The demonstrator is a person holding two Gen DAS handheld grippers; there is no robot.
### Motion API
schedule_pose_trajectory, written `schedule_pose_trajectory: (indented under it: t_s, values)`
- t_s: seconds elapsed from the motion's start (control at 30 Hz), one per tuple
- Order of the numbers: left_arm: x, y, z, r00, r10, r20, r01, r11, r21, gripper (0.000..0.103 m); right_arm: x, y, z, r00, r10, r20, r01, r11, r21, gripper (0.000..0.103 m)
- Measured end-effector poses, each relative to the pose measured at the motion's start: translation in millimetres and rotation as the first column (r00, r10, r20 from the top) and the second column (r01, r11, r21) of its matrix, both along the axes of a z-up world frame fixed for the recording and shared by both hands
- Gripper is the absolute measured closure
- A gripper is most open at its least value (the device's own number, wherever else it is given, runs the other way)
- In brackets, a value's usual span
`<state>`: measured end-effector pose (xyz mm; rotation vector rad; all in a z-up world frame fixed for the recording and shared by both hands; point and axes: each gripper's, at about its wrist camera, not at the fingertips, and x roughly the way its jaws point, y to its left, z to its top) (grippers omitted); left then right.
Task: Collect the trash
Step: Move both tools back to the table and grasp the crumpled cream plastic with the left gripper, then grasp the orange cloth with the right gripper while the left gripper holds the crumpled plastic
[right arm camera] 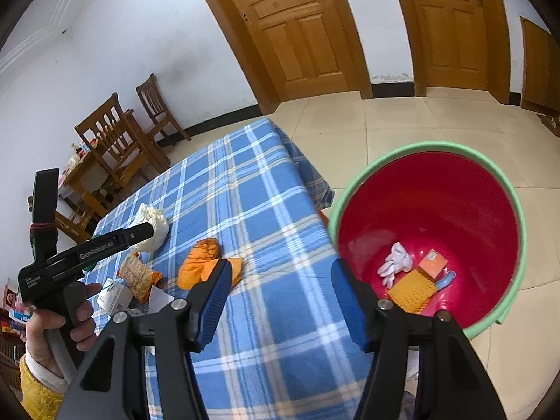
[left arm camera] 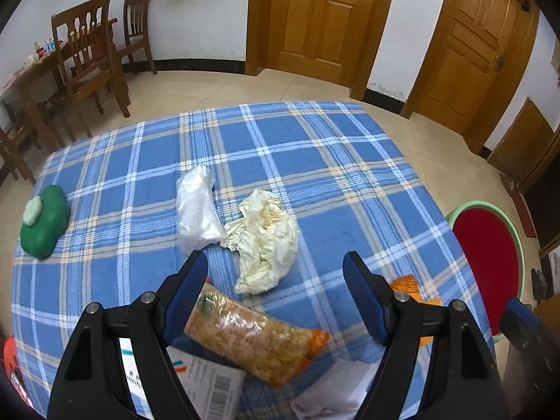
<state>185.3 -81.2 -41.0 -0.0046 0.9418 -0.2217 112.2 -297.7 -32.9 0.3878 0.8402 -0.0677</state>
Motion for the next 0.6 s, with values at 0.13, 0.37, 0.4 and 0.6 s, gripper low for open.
schedule_pose_trajectory:
  t_s: [0.13,0.37,0.4,0.6]
  values:
    - [7.7,0.9,-5.9,1.0,-0.005,-0.001,0.005,1.0,0.008,0.025,11.0,9.1,-4.4,1.0,0.022,-0.018,-0.022,1.0,-0.003,0.041]
    - [18.2,1.9,-15.5,1.0,-0.01,-0.018,0.01,1.0,-0.002,0.044,26.0,21.5,-10.3,0.998,0.049,-0.035,-0.049,0.999,-0.004,0.04]
    - [18.8,2.2,-16.7,1.0,-0.011,-0.021,0.011,1.0,-0.006,0.046,28.3,23.2,-11.5,0.998,0.053,-0.039,-0.053,0.999,-0.004,0.04]
    - [19.8,3.0,-22.6,1.0,-0.016,-0.026,0.015,1.0,-0.016,0.054,39.0,34.2,-17.3,0.995,0.079,-0.055,-0.079,0.997,-0.001,0.04]
